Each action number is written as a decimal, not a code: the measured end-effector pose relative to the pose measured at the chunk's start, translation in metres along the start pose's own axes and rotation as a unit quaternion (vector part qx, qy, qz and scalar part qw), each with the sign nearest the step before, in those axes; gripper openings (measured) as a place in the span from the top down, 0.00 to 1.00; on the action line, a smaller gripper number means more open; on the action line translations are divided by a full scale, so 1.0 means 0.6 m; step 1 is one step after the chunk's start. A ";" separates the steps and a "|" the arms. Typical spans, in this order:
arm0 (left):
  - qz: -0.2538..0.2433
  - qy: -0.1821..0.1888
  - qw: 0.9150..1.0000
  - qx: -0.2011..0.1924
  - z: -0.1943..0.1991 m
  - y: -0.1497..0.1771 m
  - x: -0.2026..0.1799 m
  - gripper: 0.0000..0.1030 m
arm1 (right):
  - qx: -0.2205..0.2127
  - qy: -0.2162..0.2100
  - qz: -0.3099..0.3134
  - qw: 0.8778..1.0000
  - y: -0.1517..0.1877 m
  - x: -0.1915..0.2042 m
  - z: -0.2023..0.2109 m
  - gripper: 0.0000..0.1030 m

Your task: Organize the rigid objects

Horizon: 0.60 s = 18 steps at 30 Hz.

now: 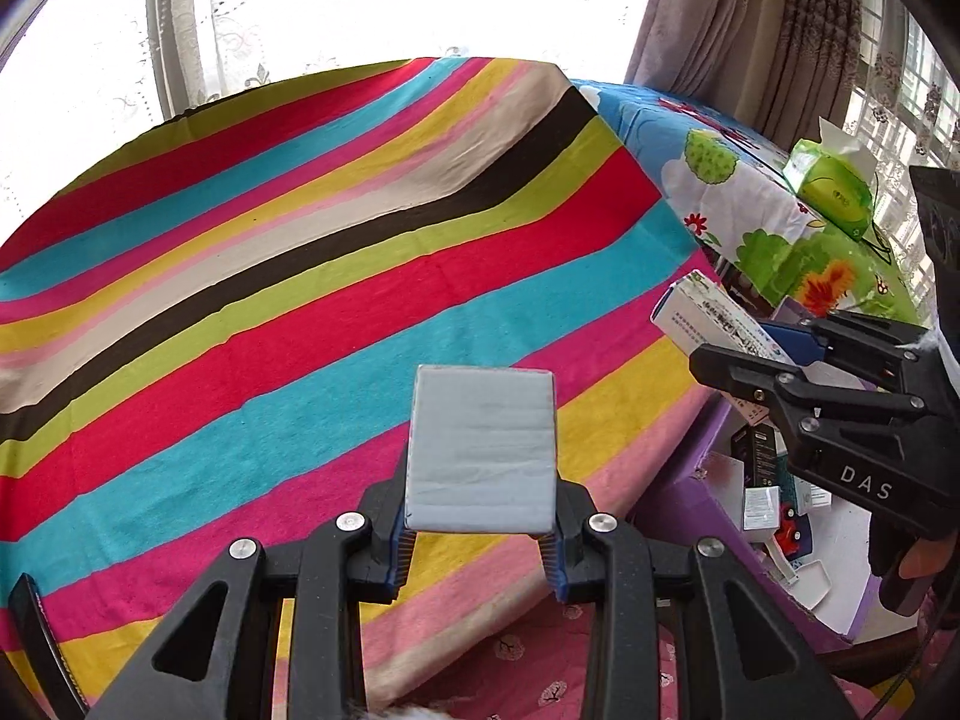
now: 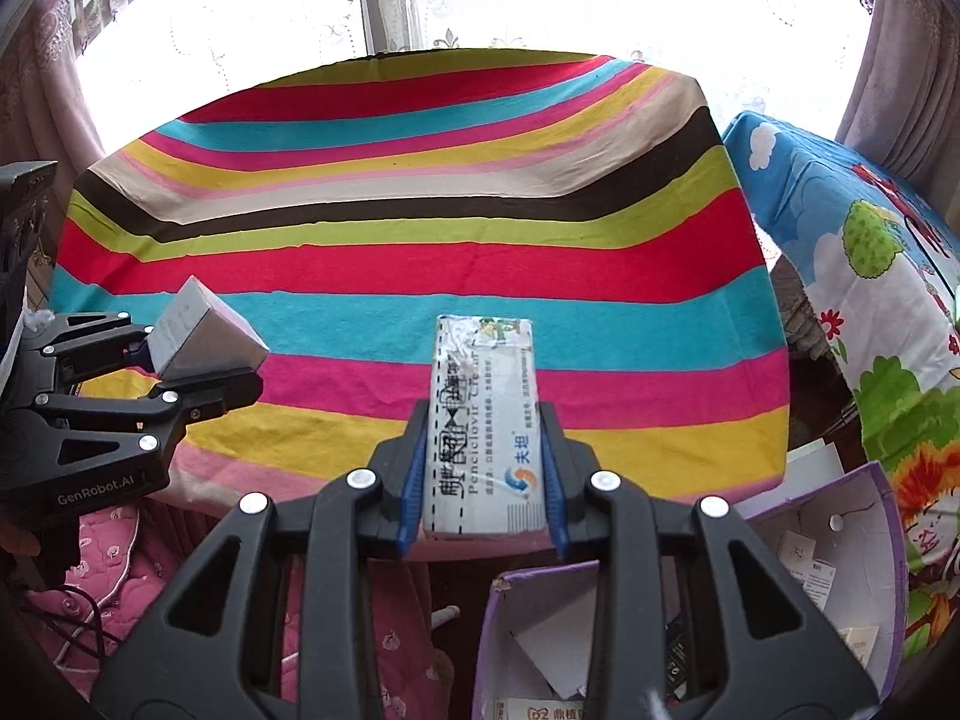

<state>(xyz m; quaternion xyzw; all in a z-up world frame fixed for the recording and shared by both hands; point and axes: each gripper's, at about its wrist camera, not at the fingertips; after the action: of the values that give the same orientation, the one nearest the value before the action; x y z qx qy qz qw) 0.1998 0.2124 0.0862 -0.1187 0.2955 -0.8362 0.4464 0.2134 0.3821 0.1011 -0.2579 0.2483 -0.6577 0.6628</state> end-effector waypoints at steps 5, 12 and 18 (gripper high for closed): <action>-0.041 0.029 0.999 0.004 -0.001 -0.015 -0.069 0.66 | -0.004 0.019 -0.037 0.999 0.028 -0.056 0.035 0.65; -0.091 0.054 0.994 0.009 -0.002 -0.037 -0.157 0.66 | -0.019 0.046 -0.065 0.997 0.047 -0.111 0.086 0.65; -0.133 0.084 0.987 0.014 -0.003 -0.054 -0.241 0.66 | -0.017 0.078 -0.077 0.994 0.079 -0.153 0.125 0.65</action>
<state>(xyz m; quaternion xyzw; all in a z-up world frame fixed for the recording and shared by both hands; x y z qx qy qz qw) 0.2599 0.3453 0.1136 -0.0798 0.3022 -0.8992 0.3062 0.2975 0.4748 0.1244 -0.2349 0.2900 -0.7205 0.5845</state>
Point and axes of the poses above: each gripper's, at about its wrist camera, not at the fingertips, and z roughly against the way its jaws point, x to its left, y to its underside, and after that the axes turned 1 degree about z, right-handed
